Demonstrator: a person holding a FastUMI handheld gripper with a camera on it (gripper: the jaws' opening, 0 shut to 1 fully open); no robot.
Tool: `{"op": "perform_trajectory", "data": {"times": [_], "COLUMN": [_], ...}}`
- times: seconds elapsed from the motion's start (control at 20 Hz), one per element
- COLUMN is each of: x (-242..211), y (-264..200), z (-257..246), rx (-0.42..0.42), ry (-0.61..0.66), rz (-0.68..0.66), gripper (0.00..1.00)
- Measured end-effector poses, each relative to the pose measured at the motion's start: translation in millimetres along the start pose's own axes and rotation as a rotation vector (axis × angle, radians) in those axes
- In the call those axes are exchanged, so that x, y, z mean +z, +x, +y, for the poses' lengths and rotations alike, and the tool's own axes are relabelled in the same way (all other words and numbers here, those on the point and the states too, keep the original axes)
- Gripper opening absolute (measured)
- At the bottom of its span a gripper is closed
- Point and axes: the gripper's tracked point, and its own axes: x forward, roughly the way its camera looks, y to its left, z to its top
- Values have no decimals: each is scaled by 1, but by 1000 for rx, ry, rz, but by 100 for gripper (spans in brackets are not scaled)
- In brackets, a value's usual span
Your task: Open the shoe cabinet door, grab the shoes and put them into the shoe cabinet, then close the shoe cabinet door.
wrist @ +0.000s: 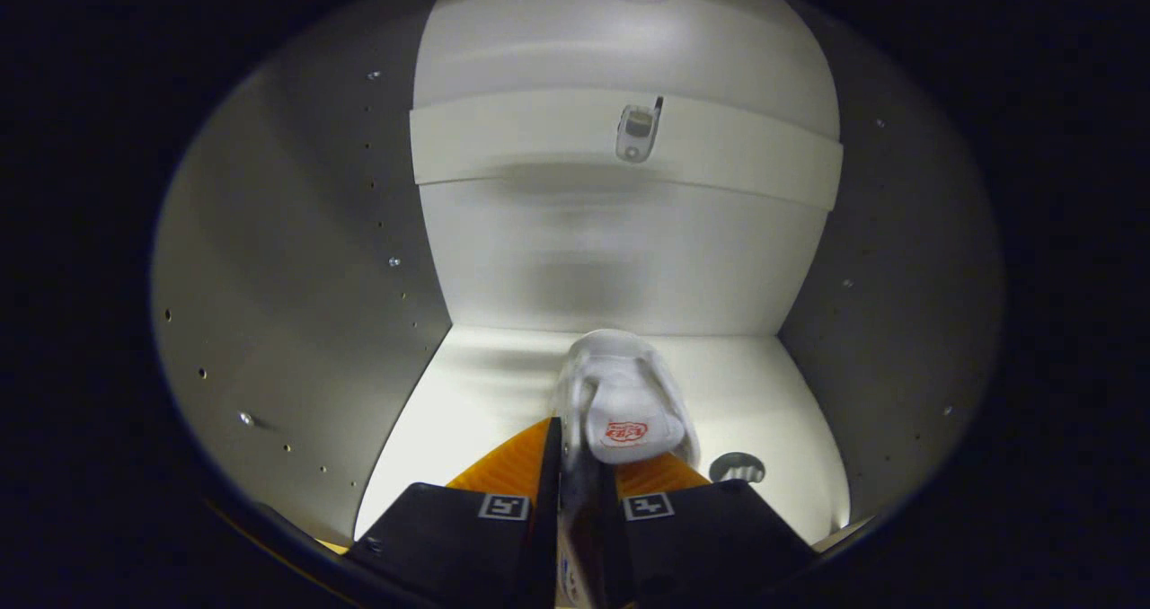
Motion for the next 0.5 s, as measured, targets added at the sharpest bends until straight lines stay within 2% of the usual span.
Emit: {"op": "perform_trajectory", "data": {"times": [0.15, 0.2, 0.3, 0.45, 0.5], "x": [6, 10, 17, 31, 33], "y": [-23, -37, -65, -125, -149], "z": [10, 12, 14, 8, 8], "rx": [10, 6, 7, -22, -20], "ry": [21, 24, 13, -20, -25], "rz": [-13, -34, -81, -199, -237], "gripper": [63, 63, 89, 100, 100]}}
